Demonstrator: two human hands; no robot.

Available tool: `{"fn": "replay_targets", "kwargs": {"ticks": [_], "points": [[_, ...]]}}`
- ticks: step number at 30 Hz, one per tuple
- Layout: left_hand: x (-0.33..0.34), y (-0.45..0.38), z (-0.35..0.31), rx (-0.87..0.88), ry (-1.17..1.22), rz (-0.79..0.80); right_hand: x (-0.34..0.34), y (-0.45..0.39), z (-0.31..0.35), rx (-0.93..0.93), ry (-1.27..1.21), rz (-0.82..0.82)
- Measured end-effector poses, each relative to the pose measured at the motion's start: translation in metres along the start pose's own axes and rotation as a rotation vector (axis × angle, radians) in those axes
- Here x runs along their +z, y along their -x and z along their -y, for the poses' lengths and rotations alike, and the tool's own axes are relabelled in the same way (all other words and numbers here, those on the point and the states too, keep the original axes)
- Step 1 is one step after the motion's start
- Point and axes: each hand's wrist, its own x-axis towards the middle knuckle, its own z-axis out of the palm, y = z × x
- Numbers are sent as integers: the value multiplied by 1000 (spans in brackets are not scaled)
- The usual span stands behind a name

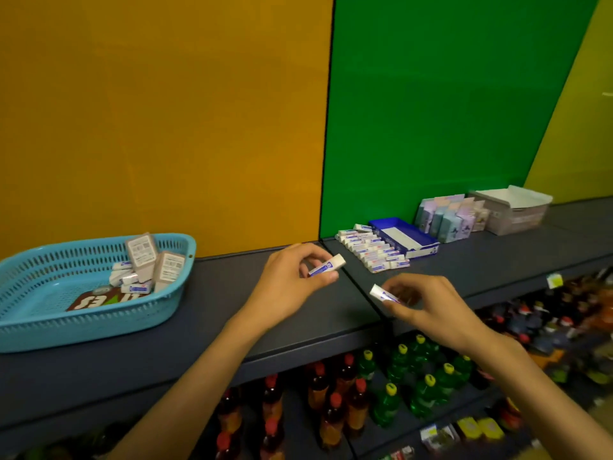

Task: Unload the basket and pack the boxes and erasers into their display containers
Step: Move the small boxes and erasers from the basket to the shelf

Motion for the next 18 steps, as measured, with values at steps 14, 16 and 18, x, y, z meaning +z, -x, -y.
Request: {"fn": "replay_targets", "kwargs": {"ticks": [14,16,18], "points": [[108,-82,28,-116,-185,-6,-33,-6,-119,19,3,41],[117,-98,40,-88,-259,-23,-41,-22,-136,7,2,19],[121,-115,51,-66,-327,-23,-49,-44,-151,-6,-18,-21]]}}
